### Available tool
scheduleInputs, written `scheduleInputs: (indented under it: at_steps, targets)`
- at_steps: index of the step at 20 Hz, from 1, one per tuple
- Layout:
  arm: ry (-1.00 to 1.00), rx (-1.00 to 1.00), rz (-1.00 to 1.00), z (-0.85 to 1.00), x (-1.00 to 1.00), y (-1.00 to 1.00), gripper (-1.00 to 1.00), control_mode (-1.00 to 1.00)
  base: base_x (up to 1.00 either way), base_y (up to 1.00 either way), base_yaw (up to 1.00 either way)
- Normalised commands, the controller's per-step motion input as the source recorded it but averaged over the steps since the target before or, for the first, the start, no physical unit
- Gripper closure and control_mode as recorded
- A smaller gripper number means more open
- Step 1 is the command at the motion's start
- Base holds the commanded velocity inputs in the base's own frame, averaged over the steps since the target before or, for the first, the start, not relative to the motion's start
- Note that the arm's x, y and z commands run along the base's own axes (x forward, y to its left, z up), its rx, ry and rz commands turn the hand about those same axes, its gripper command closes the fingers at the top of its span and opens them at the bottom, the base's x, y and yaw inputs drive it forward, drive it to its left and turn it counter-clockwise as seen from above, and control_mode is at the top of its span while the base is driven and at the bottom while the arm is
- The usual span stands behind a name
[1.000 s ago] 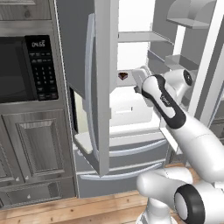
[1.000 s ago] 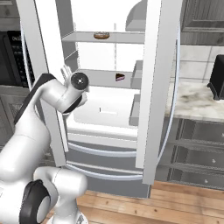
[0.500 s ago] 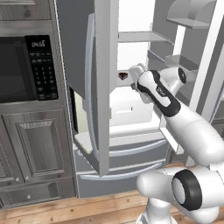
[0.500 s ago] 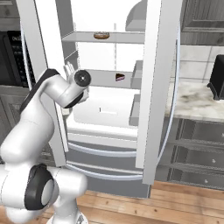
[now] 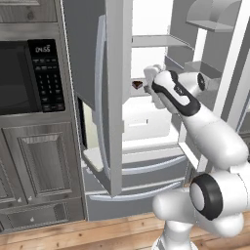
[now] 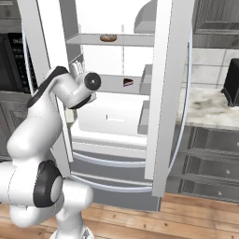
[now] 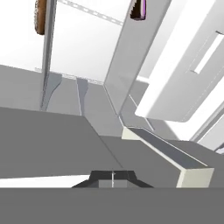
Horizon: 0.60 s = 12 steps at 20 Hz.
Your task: Take the donut and cake from the fridge and place them on the empty tray on the dining counter.
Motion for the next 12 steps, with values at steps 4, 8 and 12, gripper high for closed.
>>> scheduleInputs:
  at_steps: [4,8,12]
  targets:
    - [-0.05,0.03,0.00,0.01,0.14,0.00,1.00,-1.00,0.00,0.00,0.00]
    - [-0.03,0.01,0.00,0.00,0.00,0.08,1.00,-1.00,0.00,0.00,0.00]
    - [-0.01,0.00,0.03,0.00,0.00,0.19,1.00,-1.00,0.00,0.00,0.00]
